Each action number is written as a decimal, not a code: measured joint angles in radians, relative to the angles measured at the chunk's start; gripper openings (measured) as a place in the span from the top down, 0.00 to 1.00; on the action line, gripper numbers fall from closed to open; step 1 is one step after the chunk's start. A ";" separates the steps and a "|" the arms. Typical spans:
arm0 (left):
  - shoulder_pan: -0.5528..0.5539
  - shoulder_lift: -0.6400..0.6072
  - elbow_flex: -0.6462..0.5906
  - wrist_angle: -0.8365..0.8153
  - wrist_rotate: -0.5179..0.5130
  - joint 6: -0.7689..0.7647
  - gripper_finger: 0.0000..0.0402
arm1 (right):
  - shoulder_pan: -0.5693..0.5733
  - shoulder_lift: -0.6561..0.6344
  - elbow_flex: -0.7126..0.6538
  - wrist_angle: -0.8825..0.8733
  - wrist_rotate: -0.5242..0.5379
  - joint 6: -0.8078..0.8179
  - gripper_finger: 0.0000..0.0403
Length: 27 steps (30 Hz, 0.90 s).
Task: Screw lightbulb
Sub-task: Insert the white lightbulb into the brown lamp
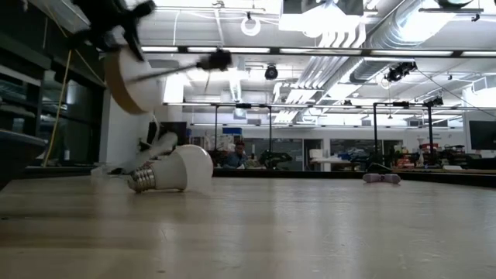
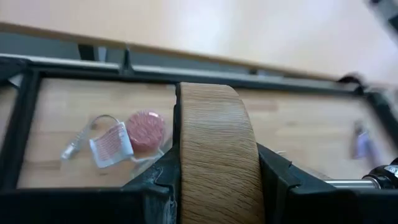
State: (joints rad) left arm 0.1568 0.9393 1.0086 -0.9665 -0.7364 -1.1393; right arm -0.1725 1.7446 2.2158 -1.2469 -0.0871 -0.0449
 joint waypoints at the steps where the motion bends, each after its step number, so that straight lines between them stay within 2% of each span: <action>1: 0.005 -0.038 0.009 -0.022 -0.006 -0.002 0.71 | 0.006 0.008 0.000 0.022 0.000 0.003 0.46; 11: 0.008 -0.378 0.050 -0.032 -0.068 -0.008 0.71 | 0.068 0.183 0.000 0.251 0.023 -0.038 0.46; 17: 0.008 -0.457 0.050 -0.012 -0.090 0.032 0.71 | 0.082 0.278 0.000 0.404 0.015 0.025 0.46; 21: 0.008 -0.477 0.050 0.007 -0.100 0.078 0.71 | 0.086 0.314 -0.001 0.436 -0.080 0.073 0.45; 24: 0.007 -0.484 0.050 0.005 -0.099 0.089 0.71 | 0.098 0.336 0.000 0.379 -0.100 0.105 0.36; 27: 0.007 -0.495 0.050 0.020 -0.104 0.093 0.71 | 0.122 0.365 0.000 0.277 -0.073 0.024 0.18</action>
State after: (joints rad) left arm 0.1642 0.4444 1.0584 -0.9463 -0.8402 -1.0464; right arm -0.0503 2.1100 2.2158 -0.9699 -0.1600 -0.0209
